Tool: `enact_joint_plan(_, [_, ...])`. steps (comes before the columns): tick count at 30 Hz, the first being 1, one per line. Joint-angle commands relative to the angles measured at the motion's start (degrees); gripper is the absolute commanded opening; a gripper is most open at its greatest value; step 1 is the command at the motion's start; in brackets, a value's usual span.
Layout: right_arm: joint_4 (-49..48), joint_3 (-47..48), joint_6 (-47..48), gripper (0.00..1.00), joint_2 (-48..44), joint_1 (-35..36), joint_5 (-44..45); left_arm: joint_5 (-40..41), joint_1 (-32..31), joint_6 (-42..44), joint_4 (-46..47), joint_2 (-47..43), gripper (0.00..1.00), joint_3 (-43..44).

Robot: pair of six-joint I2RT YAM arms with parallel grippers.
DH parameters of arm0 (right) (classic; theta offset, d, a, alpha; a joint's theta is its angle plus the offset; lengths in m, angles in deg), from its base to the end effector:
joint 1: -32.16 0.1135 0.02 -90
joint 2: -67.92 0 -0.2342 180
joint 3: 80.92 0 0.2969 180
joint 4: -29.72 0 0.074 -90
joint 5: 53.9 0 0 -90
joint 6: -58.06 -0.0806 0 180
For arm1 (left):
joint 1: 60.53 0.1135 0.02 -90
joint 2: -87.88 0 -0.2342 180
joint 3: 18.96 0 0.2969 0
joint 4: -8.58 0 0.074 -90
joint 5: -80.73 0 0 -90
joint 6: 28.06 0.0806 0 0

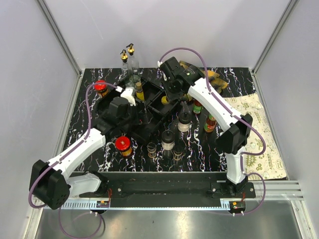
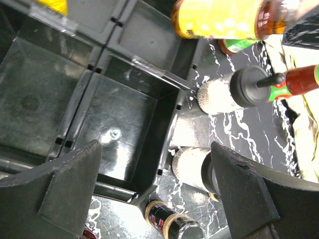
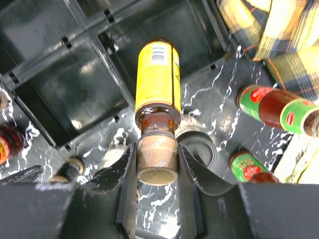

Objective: Organize the condiment bottles
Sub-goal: Place the bottle in the storage box.

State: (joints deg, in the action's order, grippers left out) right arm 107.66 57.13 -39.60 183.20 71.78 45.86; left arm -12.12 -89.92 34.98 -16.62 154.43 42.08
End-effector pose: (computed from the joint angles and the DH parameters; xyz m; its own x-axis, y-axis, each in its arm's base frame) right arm 0.3795 0.2965 0.3142 -0.7005 -0.4094 -0.5846 -0.4647 0.8833 -0.0618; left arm 0.3075 -0.1778 0.2209 -0.6357 -0.1616 -0.7548 0.2683 0.8706 -0.4124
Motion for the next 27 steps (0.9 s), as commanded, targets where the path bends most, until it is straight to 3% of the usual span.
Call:
enact_joint_plan(1, [1.21,-2.18,1.60,0.00,-7.61,0.37,-1.41,4.26,-2.60,4.28,4.04,-0.10,0.92,2.74])
enact_joint_plan(14, [3.06,-16.34,1.77,0.00,-15.97,1.69,-7.29,4.52,-5.51,5.78,7.74,0.43,0.92,0.36])
enact_joint_plan(27, [4.91,-13.72,4.84,0.02,-5.07,3.27,-9.58,4.61,-6.03,6.22,8.53,-1.24,0.93,-1.66])
